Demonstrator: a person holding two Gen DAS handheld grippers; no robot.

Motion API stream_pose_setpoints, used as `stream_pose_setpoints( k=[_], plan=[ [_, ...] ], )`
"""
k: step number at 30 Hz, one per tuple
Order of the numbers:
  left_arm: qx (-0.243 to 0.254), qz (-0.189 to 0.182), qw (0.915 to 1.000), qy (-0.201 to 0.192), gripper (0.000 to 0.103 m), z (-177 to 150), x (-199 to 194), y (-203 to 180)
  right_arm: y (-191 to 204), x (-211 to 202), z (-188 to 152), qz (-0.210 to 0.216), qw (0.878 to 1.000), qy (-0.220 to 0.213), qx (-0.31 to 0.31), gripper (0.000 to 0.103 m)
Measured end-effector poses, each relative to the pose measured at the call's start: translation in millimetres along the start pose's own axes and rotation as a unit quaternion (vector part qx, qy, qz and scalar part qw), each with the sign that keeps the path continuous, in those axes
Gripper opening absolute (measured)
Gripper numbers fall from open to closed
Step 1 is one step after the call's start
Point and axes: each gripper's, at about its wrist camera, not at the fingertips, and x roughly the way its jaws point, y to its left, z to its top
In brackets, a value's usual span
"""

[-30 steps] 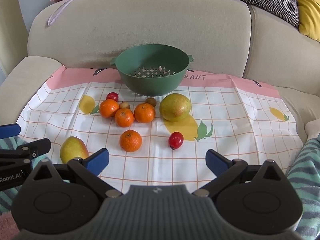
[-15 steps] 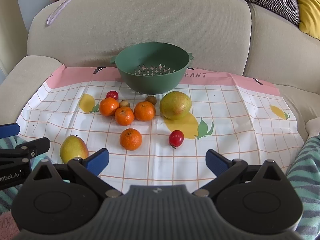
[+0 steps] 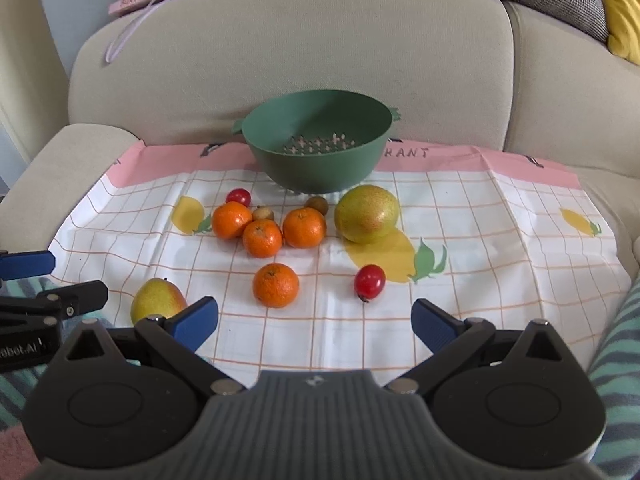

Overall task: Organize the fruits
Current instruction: 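Grasp the pear with the left tool while the right tool grasps the other pear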

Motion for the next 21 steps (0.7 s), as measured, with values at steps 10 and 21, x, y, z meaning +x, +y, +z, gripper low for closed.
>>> stream_pose_setpoints(
  k=[10,21],
  plan=[
    [-0.015,-0.031,0.9985,0.043,0.073,0,19,6,-6,20,-6,0.026,1.0,0.0,-0.007,0.078],
    [0.004,0.008,0.9926,0.121,0.076,2,67,2,-12,47,0,0.038,0.999,-0.004,0.003,0.078]
  ],
)
